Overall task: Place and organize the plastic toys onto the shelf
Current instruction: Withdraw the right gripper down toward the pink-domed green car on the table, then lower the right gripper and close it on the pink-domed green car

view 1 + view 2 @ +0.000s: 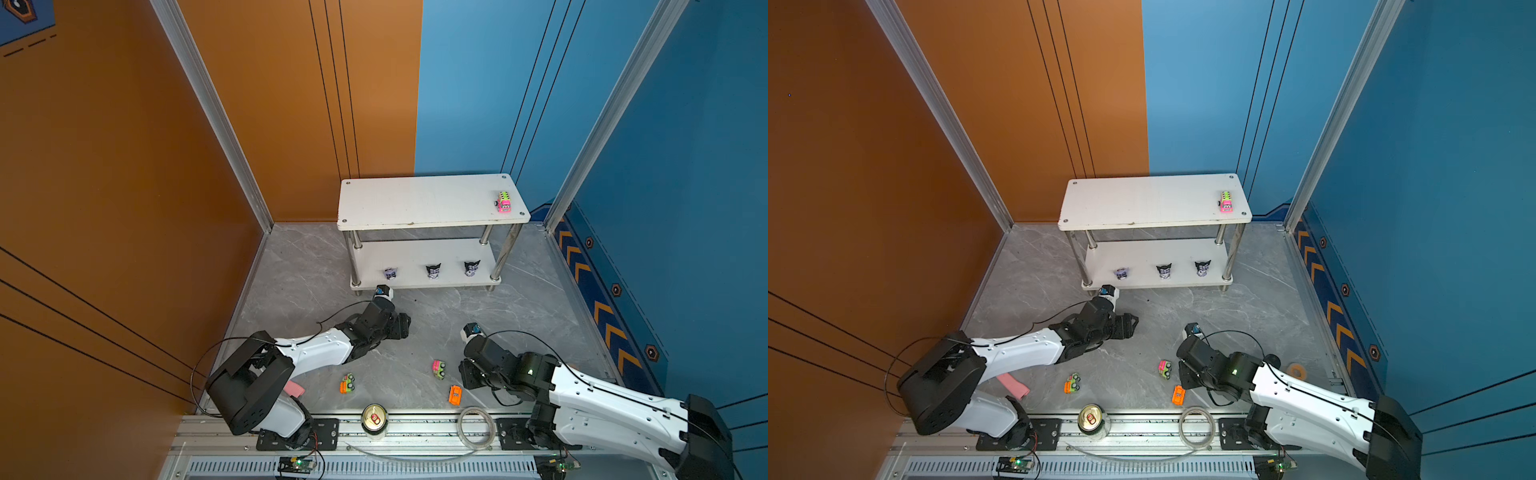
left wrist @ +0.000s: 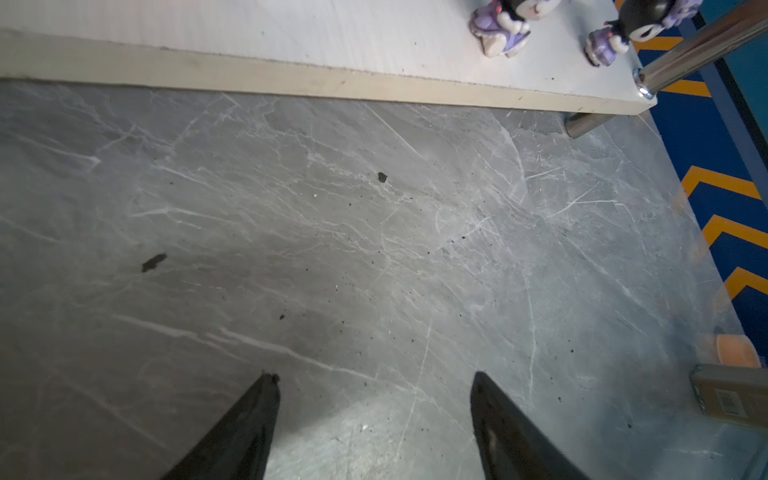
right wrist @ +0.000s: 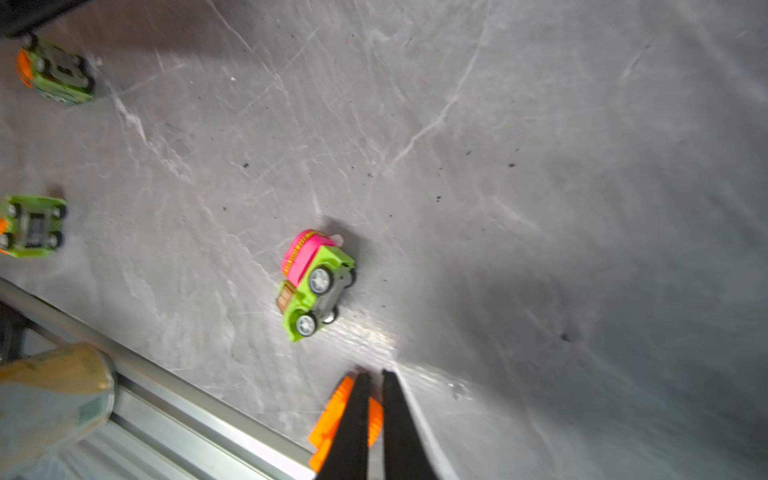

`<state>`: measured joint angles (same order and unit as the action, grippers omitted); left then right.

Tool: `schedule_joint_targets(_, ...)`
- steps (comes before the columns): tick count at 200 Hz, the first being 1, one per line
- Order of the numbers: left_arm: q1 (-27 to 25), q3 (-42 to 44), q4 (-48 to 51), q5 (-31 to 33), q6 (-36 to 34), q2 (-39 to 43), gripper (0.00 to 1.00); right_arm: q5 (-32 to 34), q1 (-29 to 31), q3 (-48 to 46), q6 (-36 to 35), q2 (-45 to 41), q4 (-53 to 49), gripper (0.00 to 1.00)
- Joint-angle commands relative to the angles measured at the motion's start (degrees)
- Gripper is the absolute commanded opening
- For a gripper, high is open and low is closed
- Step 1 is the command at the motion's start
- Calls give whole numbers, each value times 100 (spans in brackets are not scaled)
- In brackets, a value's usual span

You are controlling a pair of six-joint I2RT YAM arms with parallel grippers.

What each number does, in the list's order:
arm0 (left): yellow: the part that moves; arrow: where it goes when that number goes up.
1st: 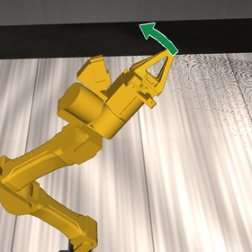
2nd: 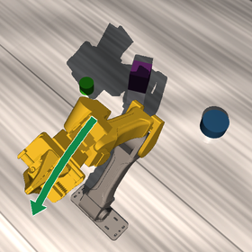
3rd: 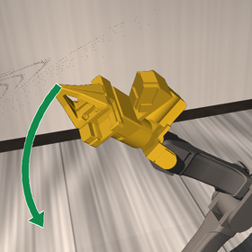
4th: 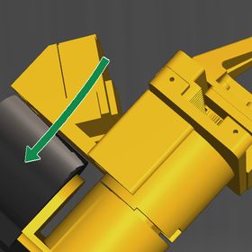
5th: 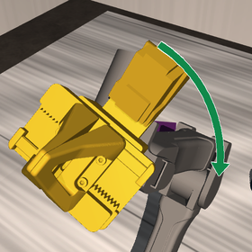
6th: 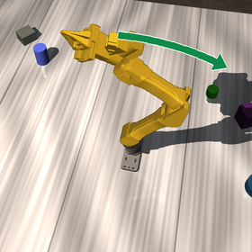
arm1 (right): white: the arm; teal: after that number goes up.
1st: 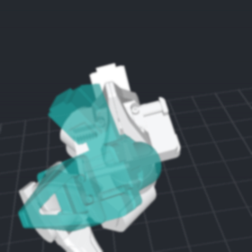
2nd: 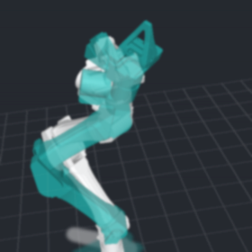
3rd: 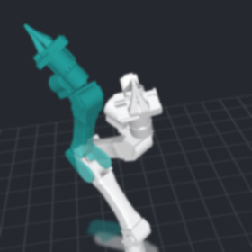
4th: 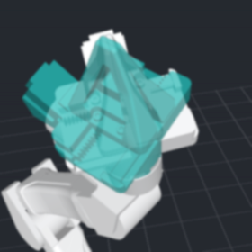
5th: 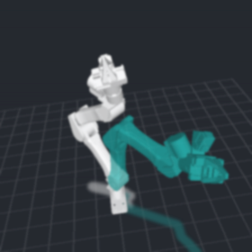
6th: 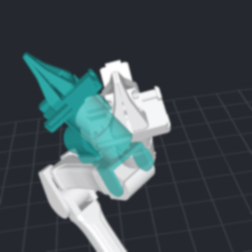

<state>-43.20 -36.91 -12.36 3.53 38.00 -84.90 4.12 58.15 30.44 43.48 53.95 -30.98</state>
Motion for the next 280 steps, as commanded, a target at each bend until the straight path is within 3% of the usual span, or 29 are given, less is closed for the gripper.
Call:
schedule_joint_targets(1,-93,-178,-79,45,51,-44,74,-84,113,197,-99,287,540,0)
schedule_joint_targets(161,-70,-168,-30,70,50,-69,74,129,260,181,-254,1572,1323,0)
schedule_joint_targets(229,-67,-162,-30,47,49,-83,74,173,-68,-284,-99,1308,1248,0)
schedule_joint_targets(280,-56,-142,-30,47,41,-92,74,148,-544,-767,105,658,910,0)
